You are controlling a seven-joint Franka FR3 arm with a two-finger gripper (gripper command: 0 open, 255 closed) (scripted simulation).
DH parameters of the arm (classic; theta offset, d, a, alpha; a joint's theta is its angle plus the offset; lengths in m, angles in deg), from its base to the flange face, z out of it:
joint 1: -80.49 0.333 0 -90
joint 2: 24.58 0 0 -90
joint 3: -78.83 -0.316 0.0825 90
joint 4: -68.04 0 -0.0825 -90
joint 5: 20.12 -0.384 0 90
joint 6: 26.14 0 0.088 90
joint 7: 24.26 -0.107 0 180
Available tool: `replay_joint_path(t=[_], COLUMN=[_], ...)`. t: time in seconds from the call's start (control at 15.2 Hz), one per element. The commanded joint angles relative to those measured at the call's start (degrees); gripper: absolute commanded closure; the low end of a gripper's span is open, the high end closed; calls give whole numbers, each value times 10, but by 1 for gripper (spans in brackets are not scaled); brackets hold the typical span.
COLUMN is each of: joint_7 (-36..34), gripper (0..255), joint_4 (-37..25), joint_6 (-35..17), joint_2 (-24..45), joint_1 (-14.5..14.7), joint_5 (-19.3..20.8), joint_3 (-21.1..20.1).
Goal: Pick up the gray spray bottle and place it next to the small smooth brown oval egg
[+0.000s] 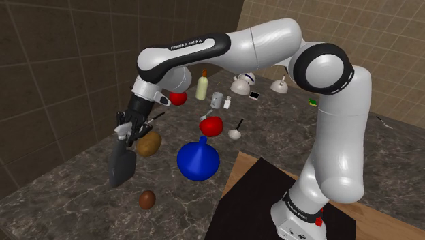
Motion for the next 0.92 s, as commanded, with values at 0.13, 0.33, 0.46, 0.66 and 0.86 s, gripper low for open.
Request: replay_joint_path(t=[0.13, 0.33, 0.46, 0.66, 0.86], joint_7=[13, 19, 19, 20, 21], gripper=[255, 255, 255, 255, 0], joint_4=[19, 21, 21, 21, 24], joint_6=[-19, -28, -28, -27, -26], joint_2=[23, 31, 31, 31, 28], joint_1=[1, 2, 3, 4, 2], joint_5=[-3, -6, -7, -7, -8], joint_3=[0, 0, 1, 2, 2])
